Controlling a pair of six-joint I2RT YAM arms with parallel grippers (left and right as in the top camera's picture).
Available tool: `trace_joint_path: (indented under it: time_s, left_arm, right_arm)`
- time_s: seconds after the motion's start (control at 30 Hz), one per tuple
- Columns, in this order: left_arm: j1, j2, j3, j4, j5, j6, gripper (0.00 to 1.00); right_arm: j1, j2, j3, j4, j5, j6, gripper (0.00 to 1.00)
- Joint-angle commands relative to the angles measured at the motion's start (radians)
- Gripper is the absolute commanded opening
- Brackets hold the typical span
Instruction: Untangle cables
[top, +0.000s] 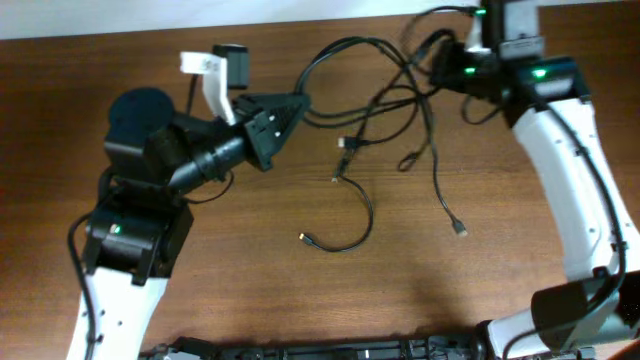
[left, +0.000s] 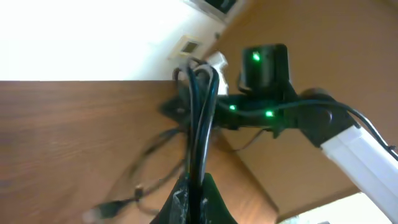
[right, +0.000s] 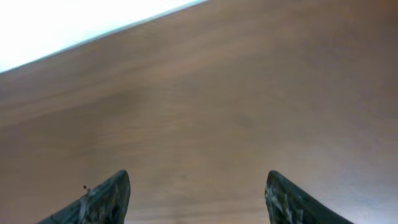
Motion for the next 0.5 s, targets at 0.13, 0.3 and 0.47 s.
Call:
trace_joint_path:
  time_s: [0.13, 0.3, 0.47]
  left_arm:
    - [0.056, -0.121, 0.013, -0.046, -0.250, 0.060, 0.00]
    - [0.056, -0.137, 0.013, -0.076, -0.382, 0.132, 0.00]
    - [0.056, -0.185, 0.013, -0.207, -0.711, 0.143, 0.00]
  right_arm:
    - [-0.217, 0.016, 0.007, -0.091, 0.010, -0.024, 0.66]
    - [-0.229, 0.019, 0.007, -0.098, 0.078, -0.054, 0.76]
    - [-0.307, 0.019, 0.007, -0.127, 0.069, -0.054, 0.78]
